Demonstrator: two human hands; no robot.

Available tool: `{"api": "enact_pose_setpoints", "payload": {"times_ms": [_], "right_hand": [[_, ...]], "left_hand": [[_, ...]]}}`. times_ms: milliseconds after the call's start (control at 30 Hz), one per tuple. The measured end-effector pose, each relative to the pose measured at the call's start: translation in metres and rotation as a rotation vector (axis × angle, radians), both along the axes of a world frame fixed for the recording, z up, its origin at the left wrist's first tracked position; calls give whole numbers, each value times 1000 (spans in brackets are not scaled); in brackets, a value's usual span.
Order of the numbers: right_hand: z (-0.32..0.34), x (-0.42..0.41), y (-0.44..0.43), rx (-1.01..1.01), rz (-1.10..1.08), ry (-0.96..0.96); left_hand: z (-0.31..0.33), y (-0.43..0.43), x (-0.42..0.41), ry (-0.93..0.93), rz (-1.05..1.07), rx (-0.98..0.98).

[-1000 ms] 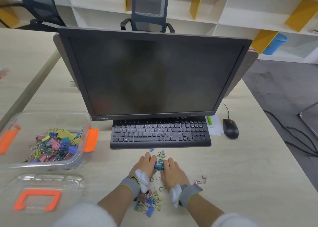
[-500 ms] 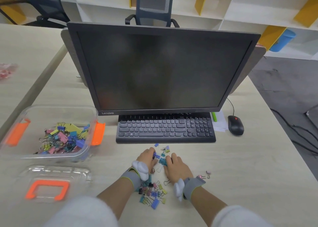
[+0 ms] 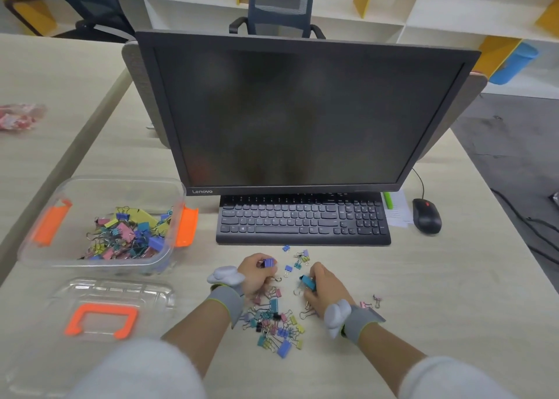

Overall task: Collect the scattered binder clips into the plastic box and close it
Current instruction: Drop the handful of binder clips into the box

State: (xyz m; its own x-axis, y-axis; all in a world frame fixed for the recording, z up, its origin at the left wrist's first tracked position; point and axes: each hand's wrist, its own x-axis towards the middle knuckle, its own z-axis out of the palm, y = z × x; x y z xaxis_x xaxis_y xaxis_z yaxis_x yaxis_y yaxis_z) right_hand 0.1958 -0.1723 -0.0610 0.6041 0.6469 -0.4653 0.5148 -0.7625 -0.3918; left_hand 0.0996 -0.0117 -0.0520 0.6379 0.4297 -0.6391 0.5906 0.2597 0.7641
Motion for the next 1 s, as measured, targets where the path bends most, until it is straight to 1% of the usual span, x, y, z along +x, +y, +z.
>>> {"api": "enact_pose_setpoints", "payload": {"times_ms": [67, 167, 300, 400, 533, 600, 700, 767, 900, 1000], "right_hand": [[0, -2, -1, 75, -112, 80], [3, -3, 4, 198, -368, 223], [13, -1, 11, 398, -661, 471], [25, -6, 20, 489, -785, 648], [43, -15, 46, 538, -852, 781], [54, -21, 65, 588, -907, 856], [73, -28, 95, 620, -909, 875], [88, -34, 116, 649, -879, 891], [119, -51, 158, 746, -900, 1055], [137, -62, 192, 775, -817, 1129]], "left_hand": [[6, -1, 1, 1, 69, -107], [14, -4, 1, 11, 133, -236], [20, -5, 5, -8, 178, -311], [27, -4, 9, -7, 168, -328], [38, 3, 12, -11, 133, -336], [44, 11, 12, -25, 88, -298], [55, 29, 13, -51, 55, -202], [63, 45, 11, -54, 49, -81], [85, 84, 0, -71, 67, 70], [104, 119, -17, -94, 141, 134]]}}
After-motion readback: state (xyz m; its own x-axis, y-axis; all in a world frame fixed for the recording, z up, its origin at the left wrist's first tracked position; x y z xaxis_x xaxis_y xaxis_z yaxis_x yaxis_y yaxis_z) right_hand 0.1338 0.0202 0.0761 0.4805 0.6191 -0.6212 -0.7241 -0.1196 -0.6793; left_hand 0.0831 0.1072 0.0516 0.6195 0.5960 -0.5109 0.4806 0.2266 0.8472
